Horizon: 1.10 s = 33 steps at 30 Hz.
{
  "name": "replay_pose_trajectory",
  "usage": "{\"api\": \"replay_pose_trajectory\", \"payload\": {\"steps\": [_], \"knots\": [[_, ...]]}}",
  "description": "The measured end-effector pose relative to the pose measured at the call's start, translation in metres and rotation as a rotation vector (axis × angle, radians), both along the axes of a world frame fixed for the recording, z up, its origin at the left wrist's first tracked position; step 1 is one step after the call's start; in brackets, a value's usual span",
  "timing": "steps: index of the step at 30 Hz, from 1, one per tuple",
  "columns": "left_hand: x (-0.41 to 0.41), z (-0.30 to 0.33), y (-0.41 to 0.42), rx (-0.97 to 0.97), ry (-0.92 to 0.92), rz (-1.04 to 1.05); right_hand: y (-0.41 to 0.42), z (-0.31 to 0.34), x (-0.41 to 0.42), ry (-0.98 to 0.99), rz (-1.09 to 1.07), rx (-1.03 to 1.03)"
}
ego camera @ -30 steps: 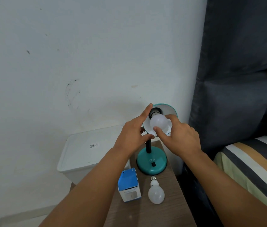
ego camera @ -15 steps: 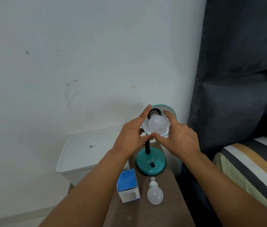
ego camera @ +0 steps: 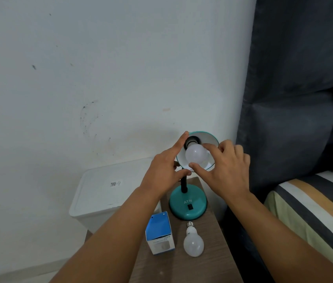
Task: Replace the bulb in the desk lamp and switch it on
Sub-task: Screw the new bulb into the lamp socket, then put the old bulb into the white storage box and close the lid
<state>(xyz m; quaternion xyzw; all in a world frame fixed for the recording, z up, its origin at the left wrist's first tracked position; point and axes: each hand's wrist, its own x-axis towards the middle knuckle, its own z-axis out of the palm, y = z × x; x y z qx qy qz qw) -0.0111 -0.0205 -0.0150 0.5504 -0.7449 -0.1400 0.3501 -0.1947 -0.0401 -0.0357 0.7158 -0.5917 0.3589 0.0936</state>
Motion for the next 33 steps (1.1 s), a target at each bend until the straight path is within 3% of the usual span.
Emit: {"api": "replay_pose_trajectory", "payload": {"steps": [19,26,33], "knots": [[-0.003,0.006,0.013,0.019,-0.06,0.05,0.024,0.001,-0.001,-0.147,0.078,0.115],[0.021,0.012,0.066,0.02,0.009,0.143,0.082,-0.003,0.0,-0.319,0.276,0.015],[0.092,-0.02,0.127,0.066,0.029,0.352,0.11,-0.031,0.032,-0.281,0.47,0.276]]}}
